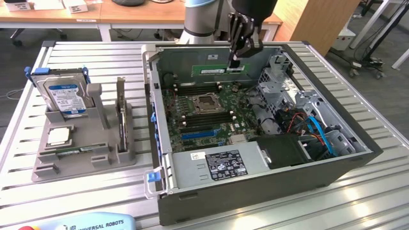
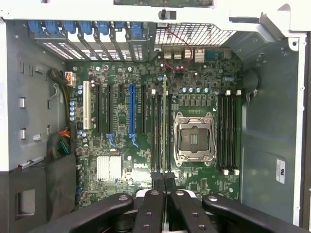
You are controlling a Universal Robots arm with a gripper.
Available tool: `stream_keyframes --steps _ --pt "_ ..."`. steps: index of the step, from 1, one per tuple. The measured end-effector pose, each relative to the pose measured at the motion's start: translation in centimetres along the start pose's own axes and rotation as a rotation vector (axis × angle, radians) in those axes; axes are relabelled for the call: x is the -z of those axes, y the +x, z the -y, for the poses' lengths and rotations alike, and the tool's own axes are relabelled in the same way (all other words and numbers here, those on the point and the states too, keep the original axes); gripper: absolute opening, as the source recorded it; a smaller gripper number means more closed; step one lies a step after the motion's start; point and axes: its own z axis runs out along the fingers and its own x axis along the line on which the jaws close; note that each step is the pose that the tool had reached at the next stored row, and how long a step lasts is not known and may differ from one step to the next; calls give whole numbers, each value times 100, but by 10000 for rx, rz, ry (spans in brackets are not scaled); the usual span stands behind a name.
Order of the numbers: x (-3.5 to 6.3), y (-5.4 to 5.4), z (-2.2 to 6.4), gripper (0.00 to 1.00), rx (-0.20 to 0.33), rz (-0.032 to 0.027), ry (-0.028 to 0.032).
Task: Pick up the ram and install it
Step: 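Pick up the ram and move it above insertion slot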
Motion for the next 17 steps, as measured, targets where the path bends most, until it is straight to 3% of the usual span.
stream_keyframes --steps 10,17 --pt "-159 5 6 11 1 0 0" --pt "-167 5 27 11 2 0 0"
